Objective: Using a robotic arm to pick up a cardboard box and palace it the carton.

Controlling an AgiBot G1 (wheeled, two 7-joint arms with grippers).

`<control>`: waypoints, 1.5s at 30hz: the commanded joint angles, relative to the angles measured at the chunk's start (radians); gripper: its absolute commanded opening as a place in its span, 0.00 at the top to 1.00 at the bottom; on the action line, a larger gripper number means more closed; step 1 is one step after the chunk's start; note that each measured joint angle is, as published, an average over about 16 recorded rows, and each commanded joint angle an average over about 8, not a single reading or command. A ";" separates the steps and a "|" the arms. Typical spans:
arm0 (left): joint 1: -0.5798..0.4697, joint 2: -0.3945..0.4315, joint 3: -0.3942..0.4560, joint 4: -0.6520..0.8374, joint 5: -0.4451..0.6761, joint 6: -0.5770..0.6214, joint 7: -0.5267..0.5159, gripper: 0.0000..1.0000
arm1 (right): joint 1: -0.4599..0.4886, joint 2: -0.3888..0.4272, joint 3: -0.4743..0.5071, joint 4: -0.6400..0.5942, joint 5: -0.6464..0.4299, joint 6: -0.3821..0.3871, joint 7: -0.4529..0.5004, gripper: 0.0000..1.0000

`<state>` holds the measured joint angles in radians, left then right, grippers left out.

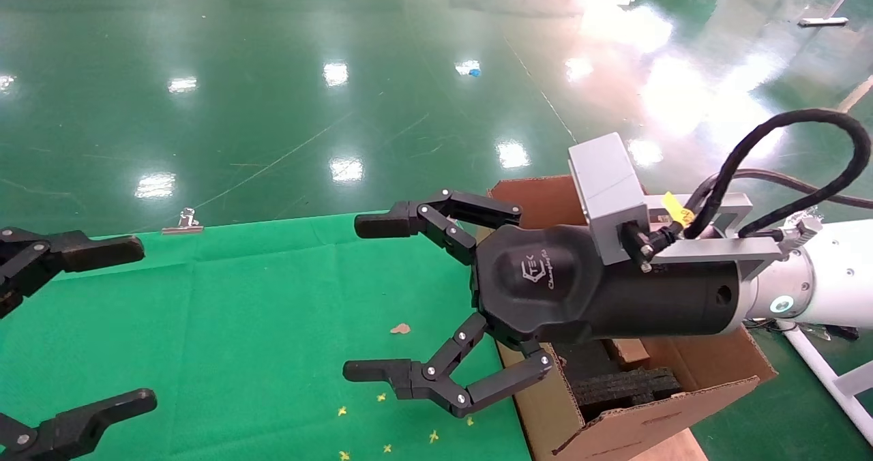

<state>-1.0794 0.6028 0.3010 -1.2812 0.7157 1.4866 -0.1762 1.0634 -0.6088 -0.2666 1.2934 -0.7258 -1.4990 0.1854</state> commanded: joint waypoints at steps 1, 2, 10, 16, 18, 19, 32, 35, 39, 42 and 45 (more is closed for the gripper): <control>0.000 0.000 0.000 0.000 0.000 0.000 0.000 0.00 | 0.003 -0.001 -0.003 -0.003 -0.001 0.001 0.001 0.00; 0.000 0.000 0.000 0.000 0.000 0.000 0.000 0.00 | 0.004 -0.001 -0.005 -0.003 -0.001 0.001 0.001 0.00; 0.000 0.000 0.000 0.000 0.000 0.000 0.000 0.00 | 0.009 -0.002 -0.011 -0.008 -0.004 0.003 0.002 0.00; 0.000 0.000 0.000 0.000 0.000 0.000 0.000 0.00 | 0.011 -0.002 -0.013 -0.010 -0.004 0.003 0.002 0.00; 0.000 0.000 0.000 0.000 0.000 0.000 0.000 0.00 | 0.011 -0.002 -0.014 -0.010 -0.004 0.004 0.003 0.00; 0.000 0.000 0.000 0.000 0.000 0.000 0.000 0.00 | 0.012 -0.002 -0.014 -0.010 -0.005 0.004 0.003 0.00; 0.000 0.000 0.000 0.000 0.000 0.000 0.000 0.00 | 0.013 -0.003 -0.016 -0.012 -0.005 0.004 0.004 0.00; 0.000 0.000 0.000 0.000 0.000 0.000 0.000 0.00 | 0.013 -0.003 -0.016 -0.012 -0.006 0.004 0.004 0.00; 0.000 0.000 0.000 0.000 0.000 0.000 0.000 0.00 | 0.013 -0.003 -0.016 -0.012 -0.006 0.005 0.004 0.00; 0.000 0.000 0.000 0.000 0.000 0.000 0.000 0.00 | 0.014 -0.003 -0.017 -0.012 -0.006 0.005 0.004 0.00; 0.000 0.000 0.000 0.000 0.000 0.000 0.000 0.00 | 0.014 -0.003 -0.017 -0.013 -0.006 0.005 0.004 0.00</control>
<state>-1.0794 0.6028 0.3008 -1.2812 0.7157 1.4868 -0.1762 1.0771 -0.6117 -0.2834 1.2808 -0.7315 -1.4944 0.1890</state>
